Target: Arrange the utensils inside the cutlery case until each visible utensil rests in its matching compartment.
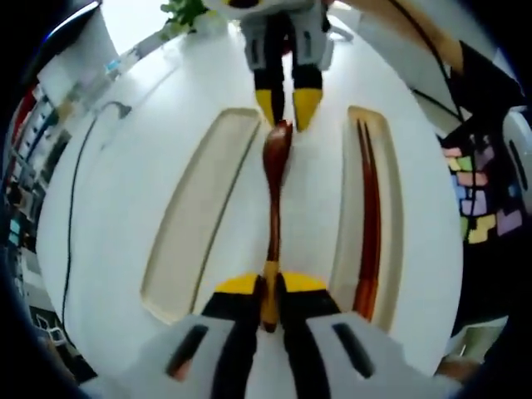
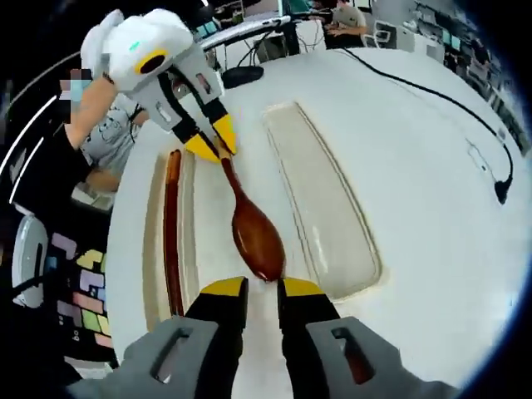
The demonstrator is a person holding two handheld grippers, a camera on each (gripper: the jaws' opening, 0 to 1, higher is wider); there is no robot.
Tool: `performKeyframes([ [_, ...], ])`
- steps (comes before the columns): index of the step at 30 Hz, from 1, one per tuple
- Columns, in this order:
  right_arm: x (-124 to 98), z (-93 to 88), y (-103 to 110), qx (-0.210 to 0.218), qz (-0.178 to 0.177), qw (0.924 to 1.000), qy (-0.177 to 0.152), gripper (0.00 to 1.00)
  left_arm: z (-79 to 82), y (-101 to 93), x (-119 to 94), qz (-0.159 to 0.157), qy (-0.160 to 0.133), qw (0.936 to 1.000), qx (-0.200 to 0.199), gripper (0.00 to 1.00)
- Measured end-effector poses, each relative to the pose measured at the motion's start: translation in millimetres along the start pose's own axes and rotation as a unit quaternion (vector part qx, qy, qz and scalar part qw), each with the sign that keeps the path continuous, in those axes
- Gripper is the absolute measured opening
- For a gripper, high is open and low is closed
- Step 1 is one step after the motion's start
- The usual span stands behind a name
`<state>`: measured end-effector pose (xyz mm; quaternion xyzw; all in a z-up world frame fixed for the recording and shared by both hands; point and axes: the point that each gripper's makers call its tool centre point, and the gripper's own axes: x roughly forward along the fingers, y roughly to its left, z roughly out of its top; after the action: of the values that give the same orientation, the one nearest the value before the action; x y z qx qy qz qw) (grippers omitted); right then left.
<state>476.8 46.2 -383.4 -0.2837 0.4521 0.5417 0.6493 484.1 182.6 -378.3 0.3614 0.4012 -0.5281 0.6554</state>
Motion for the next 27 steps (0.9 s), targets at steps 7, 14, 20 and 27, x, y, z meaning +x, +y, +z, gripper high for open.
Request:
performKeyframes([
  [7,-5,20.8,-12,-0.128,-0.103,0.9855,-0.041,0.16,-0.9,2.2,0,-0.011,-0.019,0.9997,-0.005,0.07],
  [14,-6,36.8,-21,-0.179,-0.165,0.9667,-0.079,0.13,-0.4,2.1,1,-0.02,-0.031,0.9993,-0.002,0.06],
  [20,-1,44.5,-18,-0.168,-0.166,0.9651,-0.113,0.05,-1.0,2.6,0,-0.021,-0.042,0.9989,-0.003,0.06],
  [27,-6,43.8,-14,-0.113,-0.18,0.9679,-0.134,0.03,-1.9,3.0,-1,-0.013,-0.071,0.9973,-0.014,0.07],
])
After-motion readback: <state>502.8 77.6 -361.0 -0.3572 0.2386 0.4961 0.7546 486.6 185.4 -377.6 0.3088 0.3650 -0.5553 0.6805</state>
